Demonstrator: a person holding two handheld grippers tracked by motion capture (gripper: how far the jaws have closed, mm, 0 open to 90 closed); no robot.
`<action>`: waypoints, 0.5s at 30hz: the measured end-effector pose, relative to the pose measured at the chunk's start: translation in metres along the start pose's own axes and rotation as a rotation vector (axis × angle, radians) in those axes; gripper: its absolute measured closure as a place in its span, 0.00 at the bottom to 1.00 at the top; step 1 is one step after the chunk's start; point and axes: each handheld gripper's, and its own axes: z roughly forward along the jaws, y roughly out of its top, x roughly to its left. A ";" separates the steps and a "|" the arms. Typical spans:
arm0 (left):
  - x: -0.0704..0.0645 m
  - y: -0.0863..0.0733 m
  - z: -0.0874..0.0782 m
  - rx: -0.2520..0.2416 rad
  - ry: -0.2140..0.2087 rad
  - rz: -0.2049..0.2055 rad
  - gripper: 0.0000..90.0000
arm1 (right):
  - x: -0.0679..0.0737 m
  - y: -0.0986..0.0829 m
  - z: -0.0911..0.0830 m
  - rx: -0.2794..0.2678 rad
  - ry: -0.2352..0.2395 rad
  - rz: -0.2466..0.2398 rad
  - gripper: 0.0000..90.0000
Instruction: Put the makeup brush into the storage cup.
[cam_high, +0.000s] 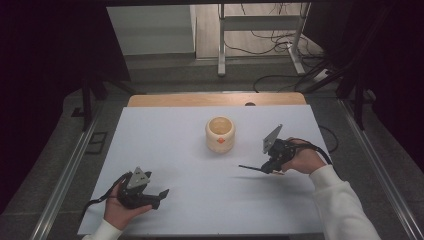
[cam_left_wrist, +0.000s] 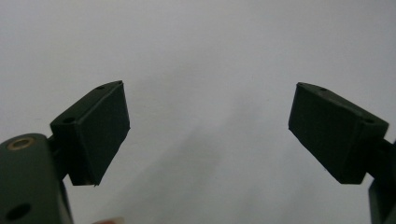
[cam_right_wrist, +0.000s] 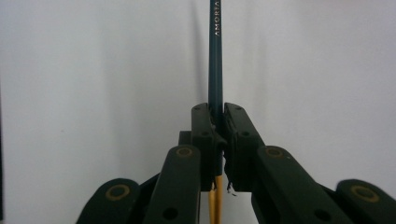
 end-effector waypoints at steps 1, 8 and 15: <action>0.000 0.000 0.000 0.000 0.000 0.000 0.15 | 0.000 0.000 0.000 -0.001 0.002 0.007 0.93; 0.000 0.001 0.000 -0.009 -0.001 -0.001 0.15 | 0.005 0.001 0.001 -0.023 0.006 0.034 0.93; -0.002 0.006 0.002 -0.024 -0.012 -0.022 0.17 | 0.010 0.003 0.006 -0.026 0.000 0.014 0.93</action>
